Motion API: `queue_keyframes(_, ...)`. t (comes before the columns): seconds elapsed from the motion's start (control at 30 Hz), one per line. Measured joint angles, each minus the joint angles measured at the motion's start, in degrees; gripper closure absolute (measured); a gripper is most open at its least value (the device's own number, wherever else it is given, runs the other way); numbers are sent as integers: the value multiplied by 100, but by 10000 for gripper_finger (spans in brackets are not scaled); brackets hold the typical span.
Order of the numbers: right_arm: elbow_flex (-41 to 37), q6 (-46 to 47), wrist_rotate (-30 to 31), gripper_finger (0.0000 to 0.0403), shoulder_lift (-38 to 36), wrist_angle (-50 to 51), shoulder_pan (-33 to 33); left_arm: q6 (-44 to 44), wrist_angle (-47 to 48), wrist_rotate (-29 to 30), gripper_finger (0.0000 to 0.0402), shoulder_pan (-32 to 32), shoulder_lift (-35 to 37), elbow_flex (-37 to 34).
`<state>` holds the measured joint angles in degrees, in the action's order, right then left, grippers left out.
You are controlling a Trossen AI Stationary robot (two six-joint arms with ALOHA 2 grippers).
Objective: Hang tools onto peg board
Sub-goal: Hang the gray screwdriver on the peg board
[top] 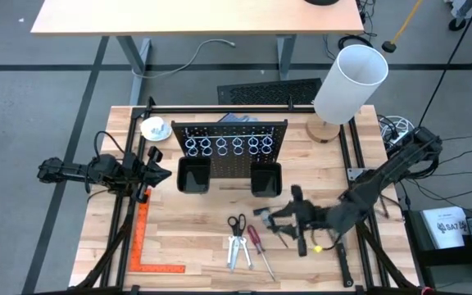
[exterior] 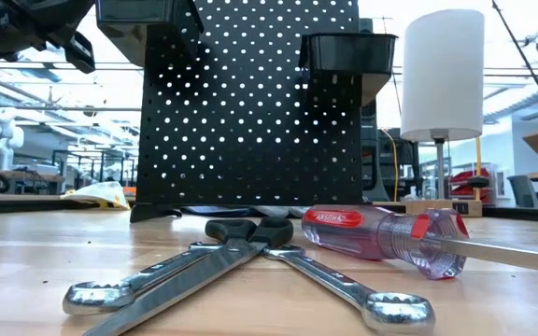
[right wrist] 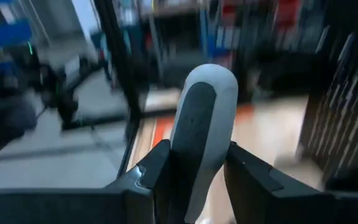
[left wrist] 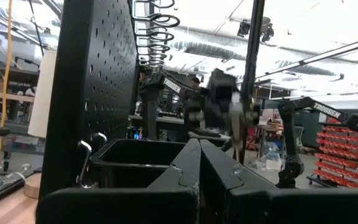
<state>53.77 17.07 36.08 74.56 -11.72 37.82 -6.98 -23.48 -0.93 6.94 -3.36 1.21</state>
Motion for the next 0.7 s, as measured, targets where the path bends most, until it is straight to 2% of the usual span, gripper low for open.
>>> queue_keyframes(0.23, 6, -3008, 578, 287, -506, -2097, -34, 18, 0, -2, 395, -1, 0, 0)
queue_keyframes(0.33, 8, -3841, 599, 287, -612, -2863, -145, 17, 0, -2, 395, -1, 0, 0)
queue_keyframes(0.57, 31, -4677, 528, 287, -696, -3875, -516, 17, 0, -2, 395, 0, 0, 0)
queue_keyframes(0.7, 370, -4651, -250, 287, -675, -3851, -799, 17, 0, 65, 395, 0, 0, 0)
